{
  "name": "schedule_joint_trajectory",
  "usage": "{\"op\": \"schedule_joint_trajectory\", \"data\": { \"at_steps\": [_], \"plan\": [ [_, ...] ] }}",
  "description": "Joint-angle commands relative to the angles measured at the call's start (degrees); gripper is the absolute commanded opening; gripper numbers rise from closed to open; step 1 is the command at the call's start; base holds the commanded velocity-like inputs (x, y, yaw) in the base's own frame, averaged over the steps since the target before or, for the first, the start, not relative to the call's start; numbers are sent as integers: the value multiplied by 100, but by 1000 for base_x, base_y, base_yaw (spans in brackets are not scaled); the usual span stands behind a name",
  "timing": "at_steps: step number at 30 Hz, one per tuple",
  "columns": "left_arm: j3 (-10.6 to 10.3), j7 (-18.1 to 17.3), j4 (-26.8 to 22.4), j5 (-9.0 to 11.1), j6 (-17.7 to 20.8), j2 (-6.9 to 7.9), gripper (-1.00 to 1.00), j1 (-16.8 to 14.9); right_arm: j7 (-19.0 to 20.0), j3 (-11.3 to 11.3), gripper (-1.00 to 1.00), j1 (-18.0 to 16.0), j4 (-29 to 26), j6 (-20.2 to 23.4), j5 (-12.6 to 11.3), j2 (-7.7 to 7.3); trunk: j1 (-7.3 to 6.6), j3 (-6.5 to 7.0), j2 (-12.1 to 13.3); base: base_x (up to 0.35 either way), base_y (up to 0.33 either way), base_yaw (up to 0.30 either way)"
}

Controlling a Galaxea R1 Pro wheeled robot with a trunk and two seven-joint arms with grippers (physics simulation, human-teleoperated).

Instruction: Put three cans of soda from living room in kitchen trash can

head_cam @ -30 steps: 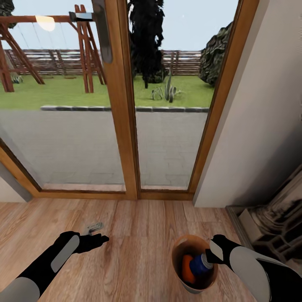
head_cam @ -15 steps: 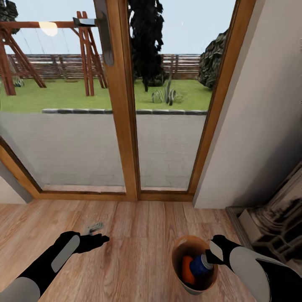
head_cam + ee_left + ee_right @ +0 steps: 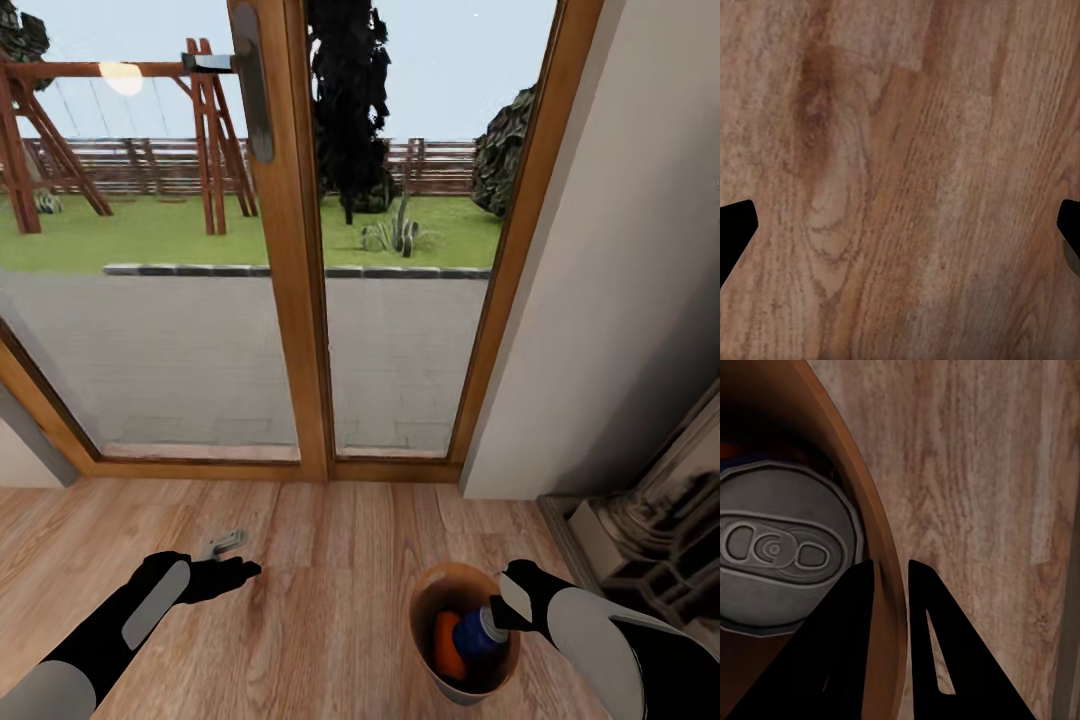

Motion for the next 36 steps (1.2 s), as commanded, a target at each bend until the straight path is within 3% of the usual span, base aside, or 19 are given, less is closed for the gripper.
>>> {"op": "schedule_joint_trajectory", "data": {
  "at_steps": [1, 24, 25, 36],
  "plan": [
    [0, 0, 1, 0, -16, -1, 100, 1, 9, -56, -100, 3, -20, -82, 54, -3, 253, -1, 1, 0, 0, 0],
    [-2, 0, 1, 0, -209, 4, 100, 1, 9, -40, -100, 10, -19, -83, 52, 15, 253, -1, 1, 0, 0, 0],
    [-3, 0, 1, 0, -209, 3, 100, 0, 9, -39, 100, 10, -19, -83, 52, 16, 253, -1, 1, 0, 0, 0],
    [-2, -8, 1, 0, -212, 4, 100, 3, 9, -41, 100, 10, -26, -45, 44, 18, 253, -1, 1, 0, 0, 0]
  ]
}}
